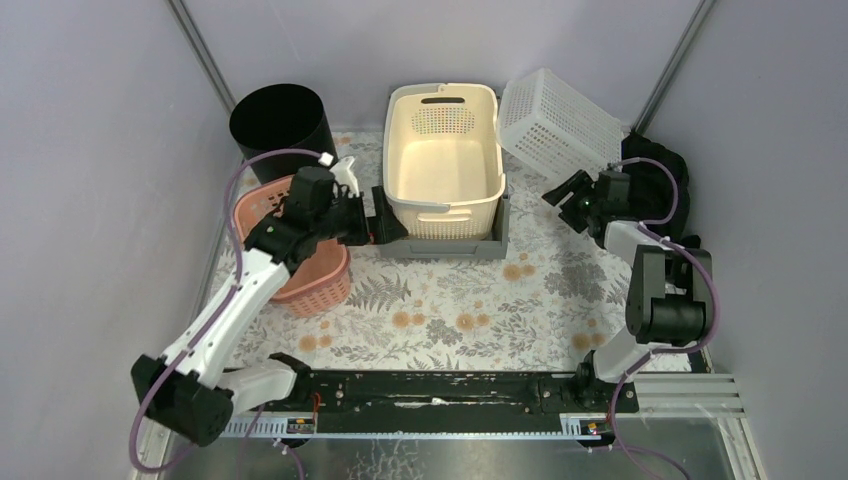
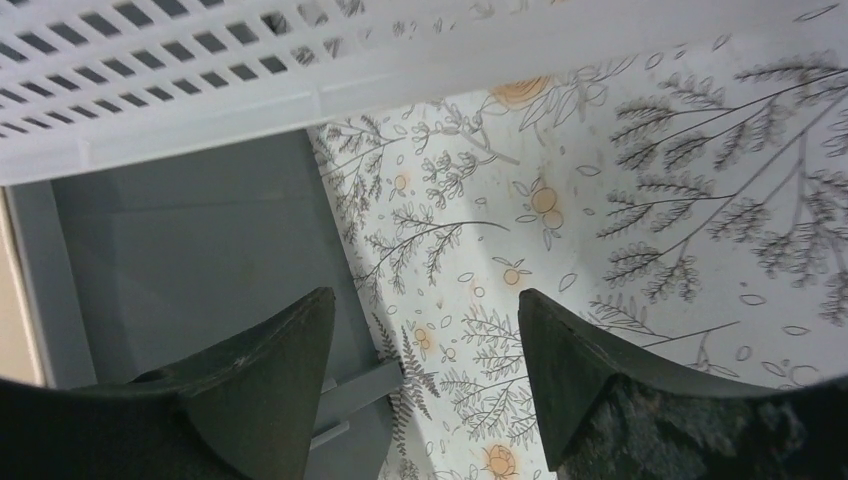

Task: Turn the large container upside down
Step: Turn the container upside down at the center of the board.

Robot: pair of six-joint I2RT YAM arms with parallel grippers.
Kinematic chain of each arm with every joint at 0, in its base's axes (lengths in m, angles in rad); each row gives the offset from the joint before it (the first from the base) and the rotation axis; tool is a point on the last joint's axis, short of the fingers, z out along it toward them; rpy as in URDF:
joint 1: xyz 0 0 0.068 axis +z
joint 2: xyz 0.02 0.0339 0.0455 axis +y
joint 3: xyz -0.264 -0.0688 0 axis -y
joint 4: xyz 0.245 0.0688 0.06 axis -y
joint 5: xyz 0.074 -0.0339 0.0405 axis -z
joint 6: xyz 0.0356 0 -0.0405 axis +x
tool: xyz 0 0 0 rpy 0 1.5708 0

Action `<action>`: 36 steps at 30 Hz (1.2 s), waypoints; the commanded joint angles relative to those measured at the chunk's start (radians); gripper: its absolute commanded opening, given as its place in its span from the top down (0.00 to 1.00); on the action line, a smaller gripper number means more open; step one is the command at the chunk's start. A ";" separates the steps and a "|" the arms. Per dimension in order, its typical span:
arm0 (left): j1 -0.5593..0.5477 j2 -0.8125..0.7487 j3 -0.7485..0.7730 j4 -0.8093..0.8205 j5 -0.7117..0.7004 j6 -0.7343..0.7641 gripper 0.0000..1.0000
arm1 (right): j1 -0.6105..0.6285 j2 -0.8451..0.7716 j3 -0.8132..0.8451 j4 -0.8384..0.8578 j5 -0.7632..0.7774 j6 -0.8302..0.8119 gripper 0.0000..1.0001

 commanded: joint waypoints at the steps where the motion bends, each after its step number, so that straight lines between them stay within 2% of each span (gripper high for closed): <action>1: -0.002 -0.109 -0.081 0.035 0.000 -0.043 0.00 | 0.051 0.036 0.013 0.062 -0.005 -0.015 0.25; 13: -0.002 -0.181 -0.178 0.043 0.024 -0.063 0.00 | 0.177 0.253 0.255 -0.004 0.161 0.020 0.25; 22: -0.001 -0.173 -0.176 0.056 0.041 -0.059 0.00 | 0.172 0.306 0.247 0.079 0.369 0.099 0.23; 27: -0.002 -0.187 -0.177 0.048 0.038 -0.059 0.00 | 0.128 0.294 0.242 0.074 0.423 0.120 0.21; 36: -0.002 -0.192 -0.173 0.040 0.036 -0.058 0.00 | -0.063 0.241 0.221 0.022 0.382 0.132 0.21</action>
